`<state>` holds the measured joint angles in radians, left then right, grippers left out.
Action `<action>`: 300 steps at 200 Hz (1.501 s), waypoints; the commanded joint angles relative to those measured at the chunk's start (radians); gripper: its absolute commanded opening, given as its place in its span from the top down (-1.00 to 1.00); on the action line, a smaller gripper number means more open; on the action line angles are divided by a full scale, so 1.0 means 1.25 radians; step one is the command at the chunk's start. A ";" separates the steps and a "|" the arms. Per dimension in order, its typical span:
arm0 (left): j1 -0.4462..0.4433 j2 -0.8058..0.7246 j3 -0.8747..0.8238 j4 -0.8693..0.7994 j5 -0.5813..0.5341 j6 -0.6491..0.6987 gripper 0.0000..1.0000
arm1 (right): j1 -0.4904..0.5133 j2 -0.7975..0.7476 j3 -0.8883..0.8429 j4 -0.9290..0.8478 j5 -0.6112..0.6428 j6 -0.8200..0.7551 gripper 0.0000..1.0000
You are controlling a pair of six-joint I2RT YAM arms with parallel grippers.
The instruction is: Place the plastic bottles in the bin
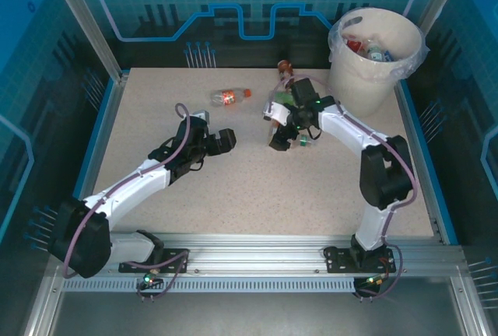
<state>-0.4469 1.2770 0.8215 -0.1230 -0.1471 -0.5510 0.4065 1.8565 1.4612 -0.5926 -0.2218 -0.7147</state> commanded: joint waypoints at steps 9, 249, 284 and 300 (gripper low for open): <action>0.015 -0.033 -0.008 -0.008 -0.022 -0.007 -0.99 | 0.046 0.072 0.054 -0.057 0.108 -0.099 -0.94; 0.025 -0.012 0.000 -0.011 -0.016 -0.005 -0.99 | 0.097 0.196 0.098 -0.092 0.239 -0.263 -0.79; 0.025 -0.004 0.004 -0.009 -0.008 -0.007 -0.98 | 0.086 0.190 0.076 -0.079 0.289 -0.313 -0.82; 0.025 -0.004 0.006 -0.010 -0.008 -0.007 -0.98 | 0.077 0.195 0.073 -0.072 0.310 -0.324 -0.79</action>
<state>-0.4271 1.2617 0.8215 -0.1257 -0.1535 -0.5514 0.5163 2.1193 1.5761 -0.6552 0.1032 -1.0611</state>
